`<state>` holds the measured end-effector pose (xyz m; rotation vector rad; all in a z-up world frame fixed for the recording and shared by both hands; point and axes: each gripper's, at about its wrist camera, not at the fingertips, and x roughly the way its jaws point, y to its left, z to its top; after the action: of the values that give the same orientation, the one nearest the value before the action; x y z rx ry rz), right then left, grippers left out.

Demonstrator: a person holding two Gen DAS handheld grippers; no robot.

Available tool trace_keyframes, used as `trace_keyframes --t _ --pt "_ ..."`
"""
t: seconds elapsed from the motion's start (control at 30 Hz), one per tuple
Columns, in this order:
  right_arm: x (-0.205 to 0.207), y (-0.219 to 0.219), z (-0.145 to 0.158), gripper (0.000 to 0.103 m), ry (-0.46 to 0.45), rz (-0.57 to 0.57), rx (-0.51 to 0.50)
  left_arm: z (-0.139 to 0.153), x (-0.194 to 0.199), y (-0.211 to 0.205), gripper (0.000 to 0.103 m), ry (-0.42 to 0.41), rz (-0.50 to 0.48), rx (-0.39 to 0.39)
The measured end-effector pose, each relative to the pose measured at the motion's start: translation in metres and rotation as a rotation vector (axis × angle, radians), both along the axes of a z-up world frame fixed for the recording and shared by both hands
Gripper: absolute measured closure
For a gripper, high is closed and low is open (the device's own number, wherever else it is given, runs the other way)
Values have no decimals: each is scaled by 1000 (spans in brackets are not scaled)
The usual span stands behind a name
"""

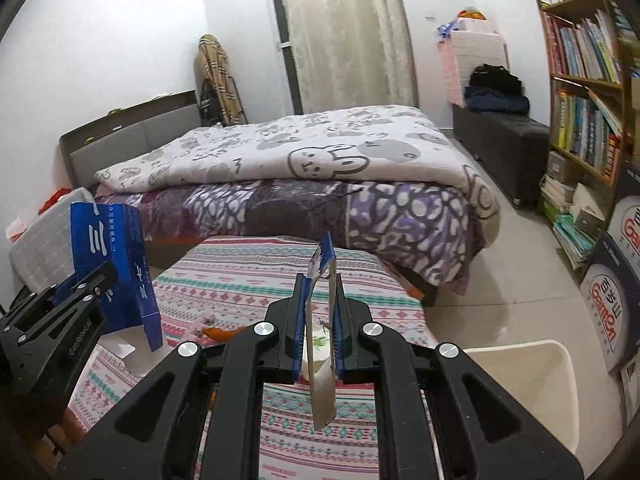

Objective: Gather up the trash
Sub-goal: 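Carry the blue box and the white scrap over to the white bin, then open the right tool over the bin while the left tool releases the blue box into it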

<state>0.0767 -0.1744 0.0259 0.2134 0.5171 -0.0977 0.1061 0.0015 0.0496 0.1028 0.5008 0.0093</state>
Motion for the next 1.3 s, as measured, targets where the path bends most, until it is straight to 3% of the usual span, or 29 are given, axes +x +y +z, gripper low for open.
trace_keyframes --t 0.47,1.03,1.23,1.3 --pt "-27 -68 -9 92 29 -147 13 -5 -11 -53 83 -3 -90 17" --pt "-73 -163 -22 91 55 -375 116 -19 -54 -152 83 25 -331 43" --pt "-95 -193 -18 80 24 -458 183 -33 -66 -184 83 104 -431 18" --pt "-102 -203 -17 66 9 -485 204 -38 -67 -193 83 139 -460 -1"
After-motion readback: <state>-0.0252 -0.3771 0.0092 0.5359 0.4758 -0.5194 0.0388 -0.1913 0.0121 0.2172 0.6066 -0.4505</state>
